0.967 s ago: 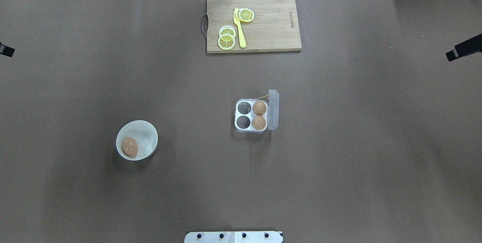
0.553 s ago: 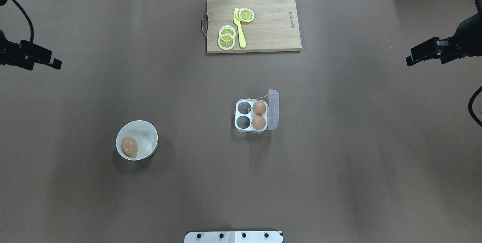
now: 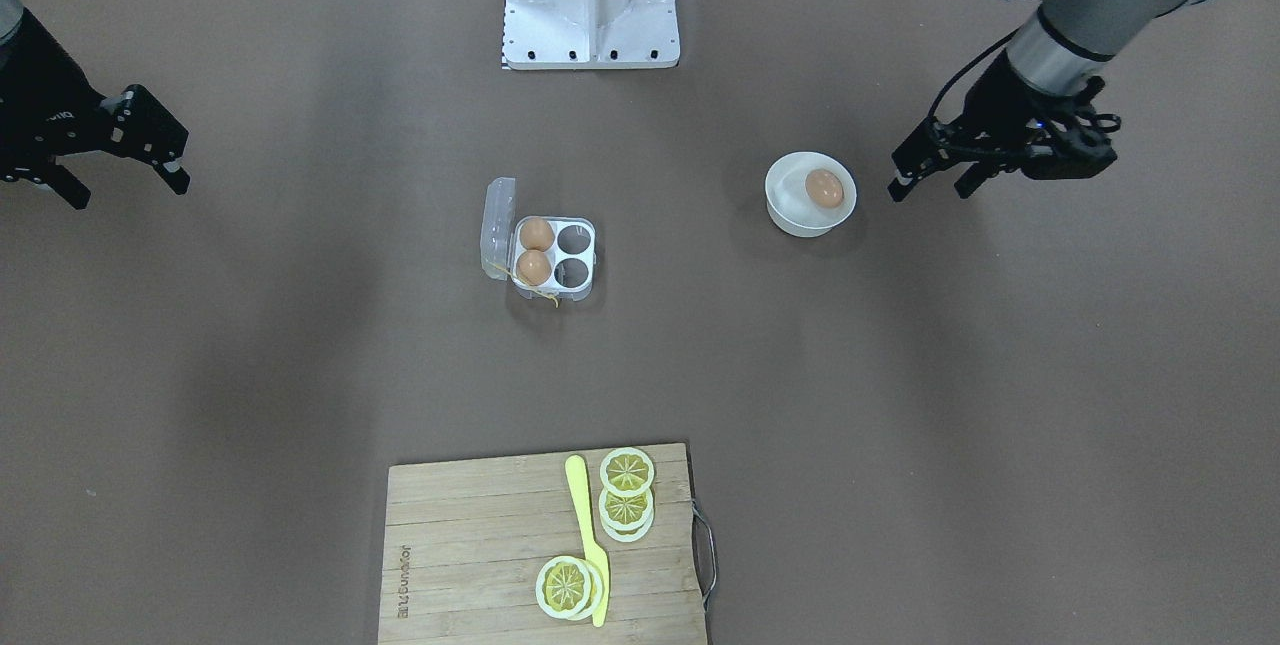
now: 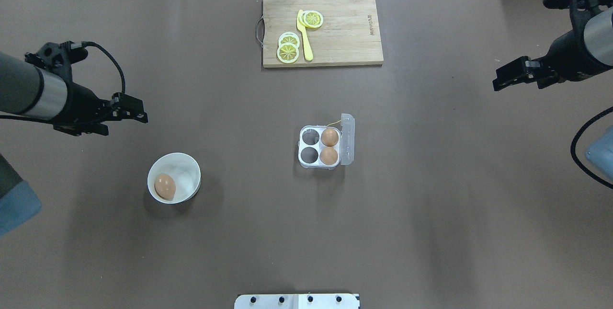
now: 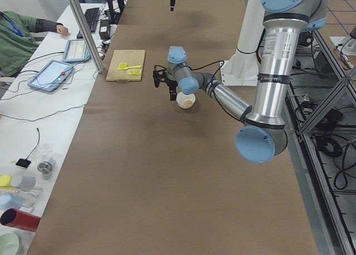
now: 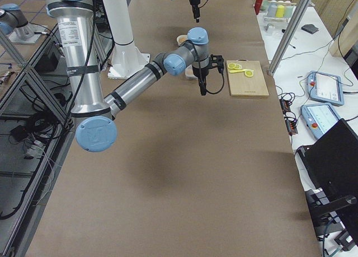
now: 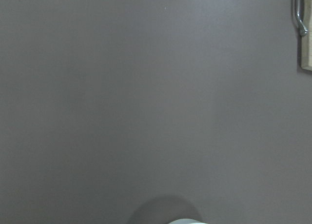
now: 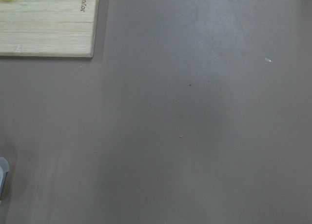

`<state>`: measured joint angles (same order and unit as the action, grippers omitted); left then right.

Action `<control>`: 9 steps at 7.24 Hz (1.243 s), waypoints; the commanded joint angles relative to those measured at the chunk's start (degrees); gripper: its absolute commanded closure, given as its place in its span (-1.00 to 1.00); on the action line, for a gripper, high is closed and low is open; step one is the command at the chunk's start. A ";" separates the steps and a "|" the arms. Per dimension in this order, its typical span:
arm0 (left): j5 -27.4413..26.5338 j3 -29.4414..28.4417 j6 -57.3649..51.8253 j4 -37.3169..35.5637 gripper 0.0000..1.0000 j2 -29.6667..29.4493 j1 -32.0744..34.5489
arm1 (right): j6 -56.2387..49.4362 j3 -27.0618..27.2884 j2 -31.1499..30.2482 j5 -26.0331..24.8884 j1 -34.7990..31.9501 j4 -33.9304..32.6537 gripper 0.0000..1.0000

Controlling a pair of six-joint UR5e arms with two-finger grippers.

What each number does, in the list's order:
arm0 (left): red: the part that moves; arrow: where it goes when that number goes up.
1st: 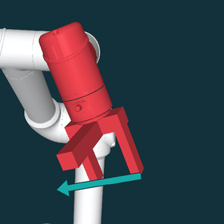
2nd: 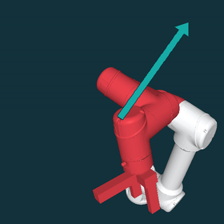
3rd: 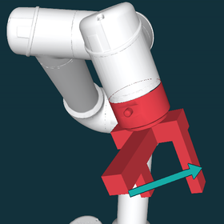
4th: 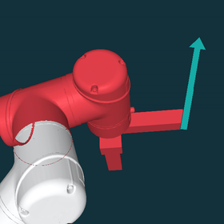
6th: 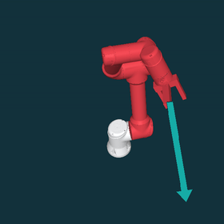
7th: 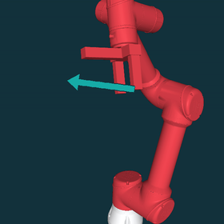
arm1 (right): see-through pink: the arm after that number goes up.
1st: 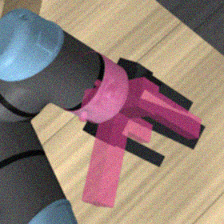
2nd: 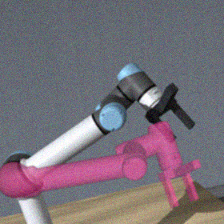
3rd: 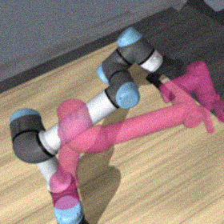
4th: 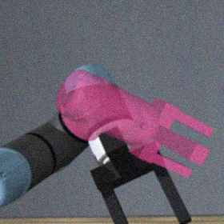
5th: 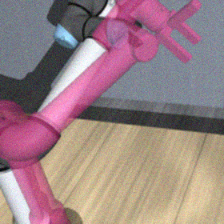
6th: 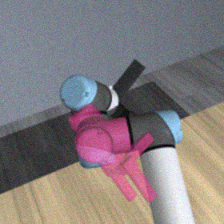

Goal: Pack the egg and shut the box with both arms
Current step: 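Lower the left gripper into the white bowl while the right arm moves in, then close the left gripper on the brown egg inside the white bowl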

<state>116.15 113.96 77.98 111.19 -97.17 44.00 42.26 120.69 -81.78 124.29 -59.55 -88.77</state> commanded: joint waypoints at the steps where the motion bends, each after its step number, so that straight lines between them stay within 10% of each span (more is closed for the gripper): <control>1: -9.42 0.12 7.34 -2.11 -0.96 -0.56 -8.55 | 0.10 -0.19 -0.22 -0.10 0.31 1.84 -1.00; 9: -16.49 -0.76 12.30 -3.79 -0.68 -1.27 -17.63 | 0.10 -0.01 -0.14 -0.10 0.31 1.84 -1.00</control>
<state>99.52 113.44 91.90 107.40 -98.65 26.33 42.33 120.67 -81.91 124.19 -59.24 -86.85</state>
